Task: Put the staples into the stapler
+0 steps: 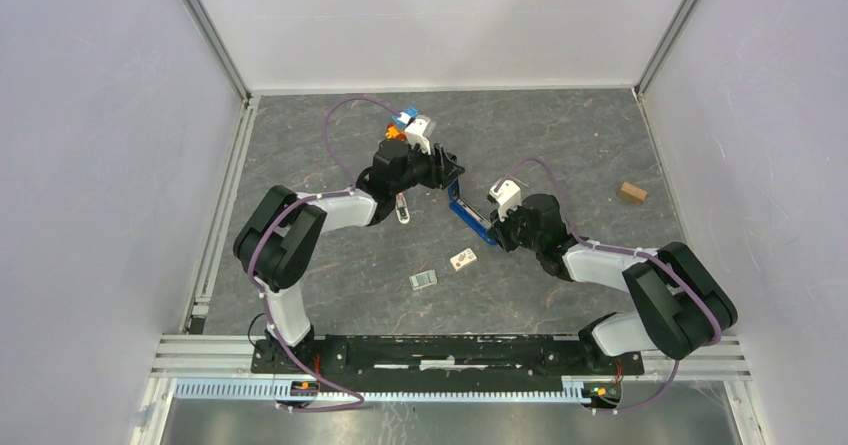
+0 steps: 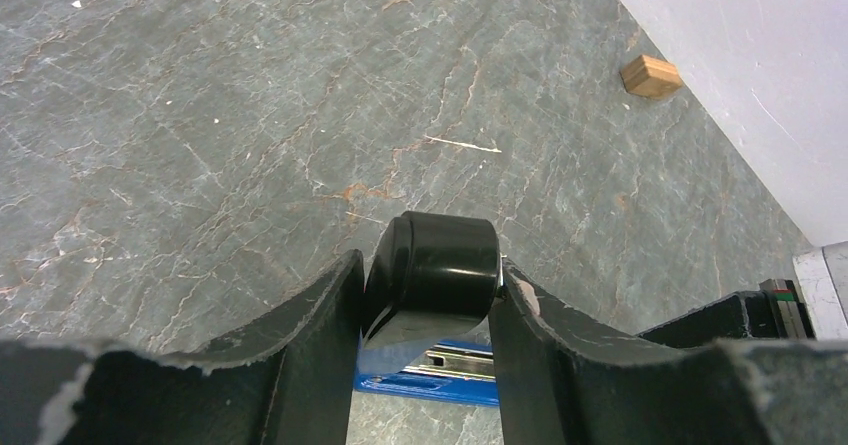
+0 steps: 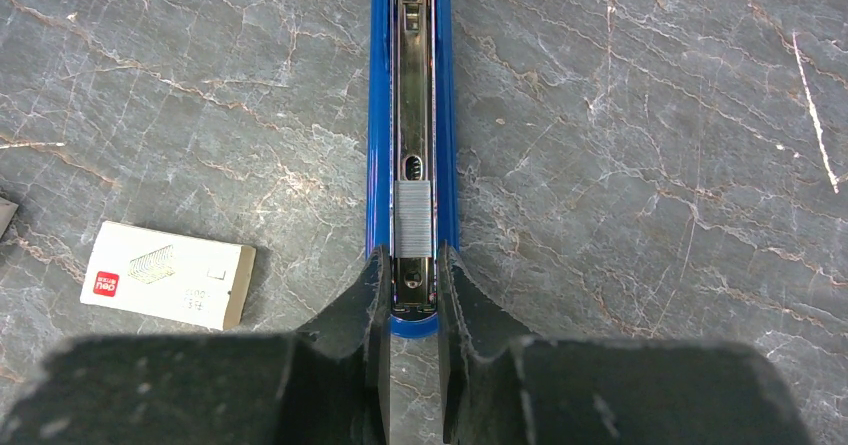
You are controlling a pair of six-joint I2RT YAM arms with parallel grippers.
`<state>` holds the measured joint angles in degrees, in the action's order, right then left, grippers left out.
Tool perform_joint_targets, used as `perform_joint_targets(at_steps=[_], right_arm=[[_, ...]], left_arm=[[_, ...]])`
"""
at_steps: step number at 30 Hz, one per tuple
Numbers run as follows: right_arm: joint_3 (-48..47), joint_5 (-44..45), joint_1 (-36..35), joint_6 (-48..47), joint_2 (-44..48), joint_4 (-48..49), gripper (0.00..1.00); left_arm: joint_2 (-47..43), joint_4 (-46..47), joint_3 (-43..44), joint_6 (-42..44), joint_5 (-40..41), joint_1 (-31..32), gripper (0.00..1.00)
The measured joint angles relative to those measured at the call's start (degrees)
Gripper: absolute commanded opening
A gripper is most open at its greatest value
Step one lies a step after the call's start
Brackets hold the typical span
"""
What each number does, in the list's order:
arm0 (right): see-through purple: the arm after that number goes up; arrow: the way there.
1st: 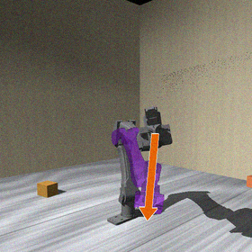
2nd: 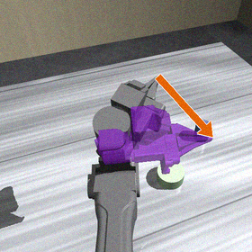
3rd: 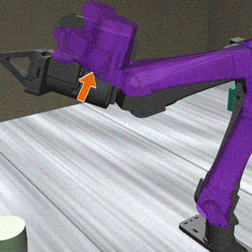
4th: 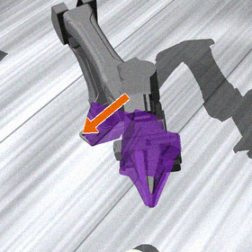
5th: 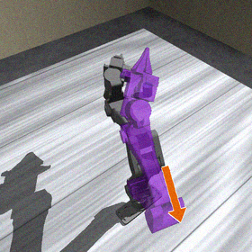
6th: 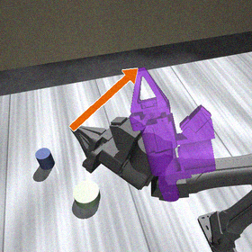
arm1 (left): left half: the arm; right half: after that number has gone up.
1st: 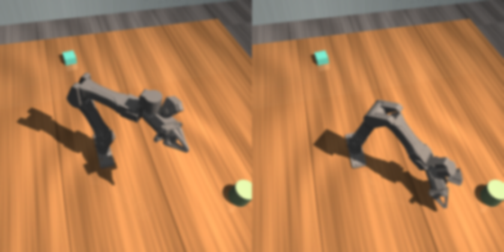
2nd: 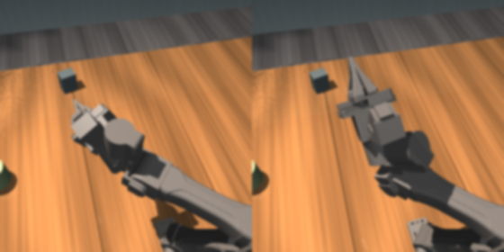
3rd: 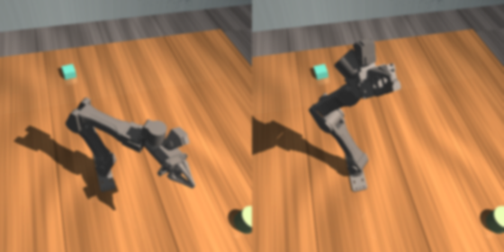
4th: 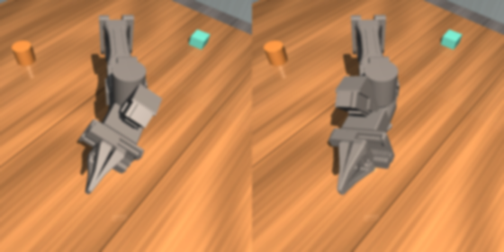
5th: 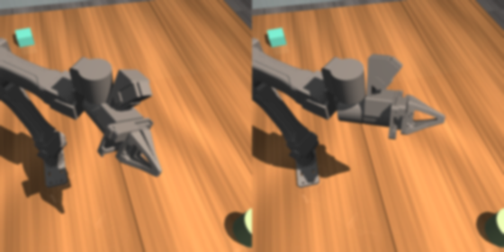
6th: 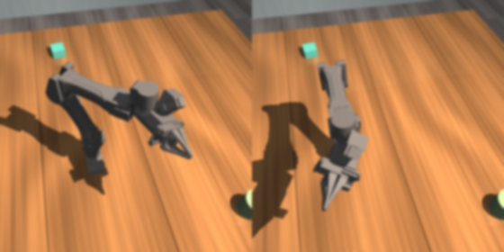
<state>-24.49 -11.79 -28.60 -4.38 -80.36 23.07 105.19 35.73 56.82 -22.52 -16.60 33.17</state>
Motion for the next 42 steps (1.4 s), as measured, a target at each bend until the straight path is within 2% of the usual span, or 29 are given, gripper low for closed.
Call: perform_joint_targets(at_steps=[10,24,42], right_arm=[[0.0,-0.2,0.0,0.0,0.0,0.0,0.00],[0.9,-0.3,0.0,0.0,0.0,0.9,0.00],[2.1,-0.8,0.1,0.4,0.0,3.5,0.00]], left_arm=[[-1.8,-1.4,-1.0,1.2,2.8,2.5,0.55],[-4.2,-6.6,-0.6,13.0,13.0,10.8,0.58],[-4.1,2.3,-5.4,7.0,10.5,12.1,0.66]])
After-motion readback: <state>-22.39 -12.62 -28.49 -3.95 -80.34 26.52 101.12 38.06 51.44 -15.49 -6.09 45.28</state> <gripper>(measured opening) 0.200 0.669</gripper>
